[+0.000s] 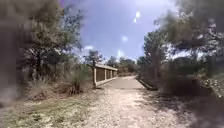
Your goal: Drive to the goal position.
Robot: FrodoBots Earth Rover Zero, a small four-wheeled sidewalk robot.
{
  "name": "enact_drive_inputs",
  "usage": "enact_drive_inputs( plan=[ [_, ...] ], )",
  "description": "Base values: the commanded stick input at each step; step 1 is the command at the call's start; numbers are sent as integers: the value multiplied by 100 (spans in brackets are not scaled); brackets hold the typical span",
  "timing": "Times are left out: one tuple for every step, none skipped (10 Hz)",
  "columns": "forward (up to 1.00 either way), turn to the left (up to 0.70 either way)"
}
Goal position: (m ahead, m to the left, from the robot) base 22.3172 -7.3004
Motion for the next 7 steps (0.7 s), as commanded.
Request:
enact_drive_inputs(
  plan=[
    [70, 0],
    [70, 0],
    [70, 0],
    [70, 0],
    [70, 0],
    [70, 0],
    [70, 0]
  ],
)
